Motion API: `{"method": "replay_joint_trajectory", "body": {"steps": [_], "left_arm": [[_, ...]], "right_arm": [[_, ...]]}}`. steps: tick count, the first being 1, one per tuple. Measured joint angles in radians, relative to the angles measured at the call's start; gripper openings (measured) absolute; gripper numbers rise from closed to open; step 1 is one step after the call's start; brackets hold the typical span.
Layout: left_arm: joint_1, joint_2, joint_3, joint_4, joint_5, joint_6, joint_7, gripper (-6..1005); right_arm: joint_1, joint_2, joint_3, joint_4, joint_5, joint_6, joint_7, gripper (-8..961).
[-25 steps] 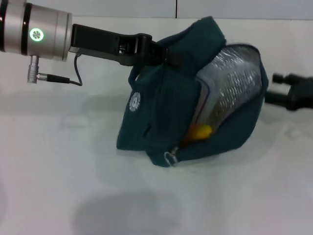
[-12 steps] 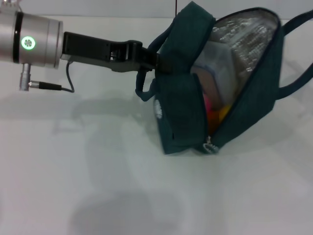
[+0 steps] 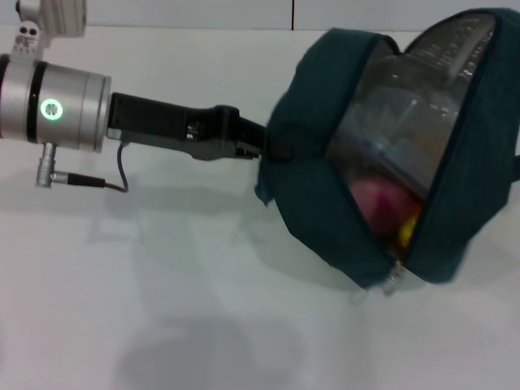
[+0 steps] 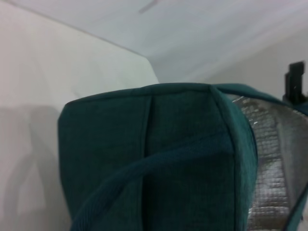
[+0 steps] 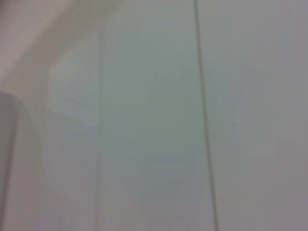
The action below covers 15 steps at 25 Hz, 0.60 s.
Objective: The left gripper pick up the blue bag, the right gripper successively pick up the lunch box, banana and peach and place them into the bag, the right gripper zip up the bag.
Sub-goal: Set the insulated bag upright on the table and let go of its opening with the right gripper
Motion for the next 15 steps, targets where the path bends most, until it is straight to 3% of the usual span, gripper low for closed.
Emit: {"method": "replay_joint_trajectory", "body": {"steps": [4,9,15], "left_arm": [[0.002,-0.005,0.000,-0.031,0.007,-0.004,0.023,93],[-0.009,-0.005,0.001,-0.094,0.009,-0.043,0.074,93],[-0.001,-0.005,0.001,-0.101,0.009,-0.061,0.098,93]], "right_arm": [[0.009,-0.002,-0.012,-0.044,-0.030,0.029,0.093,707],[0.033,-0.005,-0.028,-0.032,-0.244,0.164,0.164,707],[0.034,-0.001,-0.038,-0.028,-0.379,0.168,0.220,708]]}}
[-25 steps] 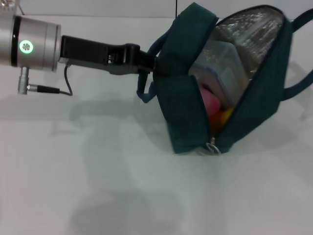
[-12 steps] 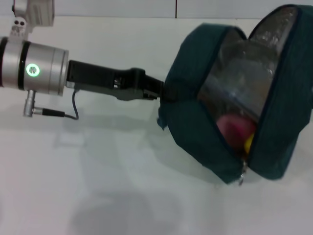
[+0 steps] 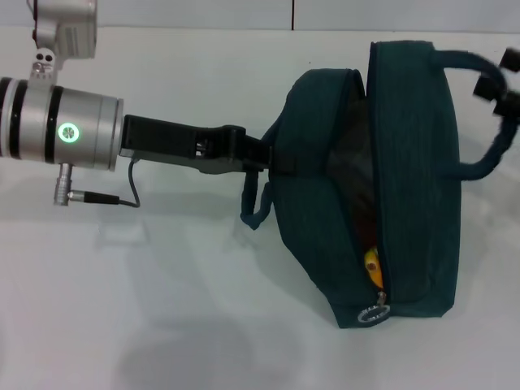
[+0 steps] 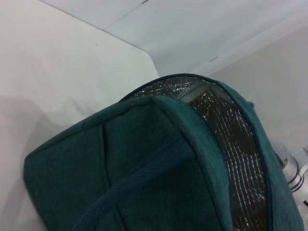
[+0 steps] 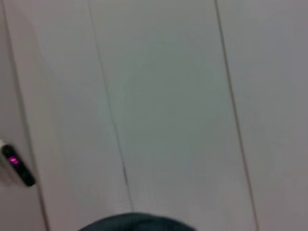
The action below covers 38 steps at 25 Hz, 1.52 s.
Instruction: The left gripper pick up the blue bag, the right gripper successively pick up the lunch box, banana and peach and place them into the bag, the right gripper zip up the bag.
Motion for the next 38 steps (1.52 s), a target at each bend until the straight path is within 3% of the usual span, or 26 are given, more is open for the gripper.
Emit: {"method": "replay_joint_trajectory", "body": {"steps": [11,16,21,32,38], "left_arm": [[0.001,-0.016,0.000,-0.035,0.000,0.009,0.021,94],[-0.019,-0.018,0.000,-0.069,-0.006,0.010,0.038,94],[-0.024,-0.017,-0.006,-0.063,-0.009,0.005,0.038,94],[-0.032,-0.013,-0.009,-0.062,-0.012,-0.006,0.036,94],[-0.037,-0.012,-0.009,-0.062,-0.013,-0.007,0.034,95]], "right_arm": [[-0.072,-0.033,0.042,-0.006,0.009,-0.196,0.006,707],[-0.071,-0.020,0.176,0.027,0.013,-0.418,-0.049,708],[-0.060,-0.025,0.155,0.038,-0.029,-0.601,-0.062,708],[0.007,-0.013,-0.015,0.121,-0.355,-0.617,-0.096,707],[0.055,-0.003,-0.031,0.188,-0.500,-0.534,-0.081,707]]}}
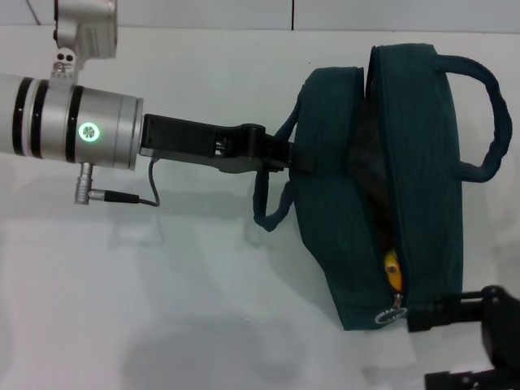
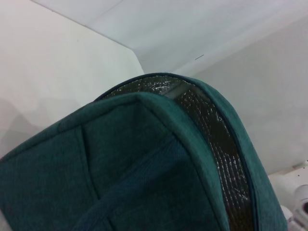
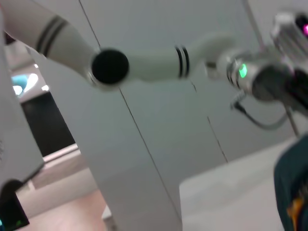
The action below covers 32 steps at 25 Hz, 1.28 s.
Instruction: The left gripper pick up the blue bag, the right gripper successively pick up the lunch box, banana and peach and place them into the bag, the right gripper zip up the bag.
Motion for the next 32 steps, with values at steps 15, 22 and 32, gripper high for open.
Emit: {"method": "replay_joint_trajectory", "body": {"steps": [15,22,32], "left_arm": [[-0.001,0.002,0.000,-0.001,-0.015,0.000,-0.001,95],[0.003,0.001,0.000,-0.002,-0.021,0.000,-0.001,96],[0.000,0.004,0.000,-0.005,-0.023,0.000,0.003,96]], "right_arm": [[0.097,0.003,-0.037,0.082,-0.081,0.226,0.062,708],[0.098,0.003,-0.015,0.076,-0.058,0.248,0.059,708],[0.091,0.003,-0.013,0.079,-0.035,0.221,0.017,707]]}}
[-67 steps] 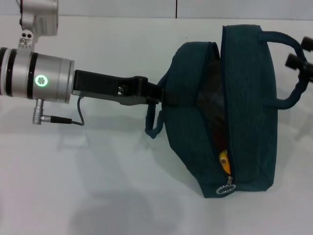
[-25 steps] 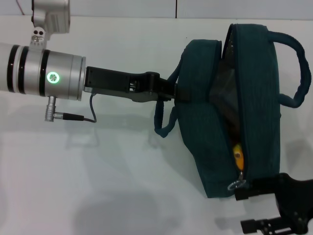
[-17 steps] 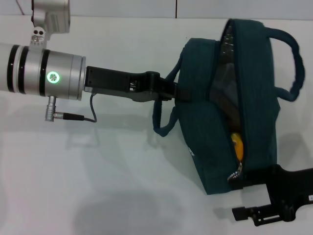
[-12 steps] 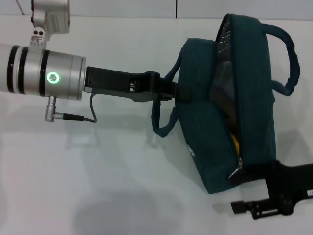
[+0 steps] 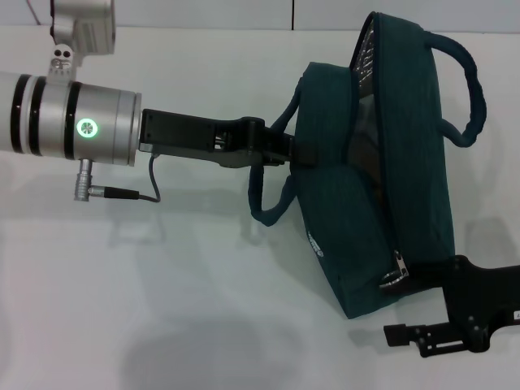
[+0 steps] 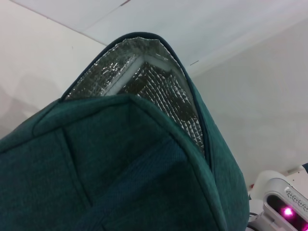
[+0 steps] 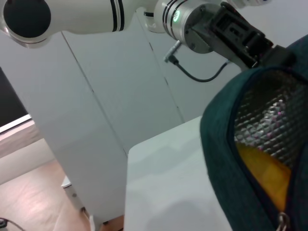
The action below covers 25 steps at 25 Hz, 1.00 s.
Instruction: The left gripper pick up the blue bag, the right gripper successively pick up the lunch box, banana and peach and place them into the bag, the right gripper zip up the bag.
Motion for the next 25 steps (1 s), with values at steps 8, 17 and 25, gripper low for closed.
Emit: {"method": "replay_joint_trajectory", "body": {"steps": [8,17,25], "left_arm": [[0.004,0.002,0.000,0.004,0.000,0.000,0.001,96],[0.005,0.003,0.000,0.005,0.000,0.000,0.002,97],[0.000,0.007,0.000,0.005,0.002,0.000,0.002,97]], "right_arm": [[-0.032,-0.002,-0.007,-0.009,0.070,0.033,0.007,704],[-0.038,-0.014,-0.014,-0.010,0.069,-0.023,0.011,697],[-0.064,-0.010,0.049,-0.012,0.073,0.034,0.011,690]]}}
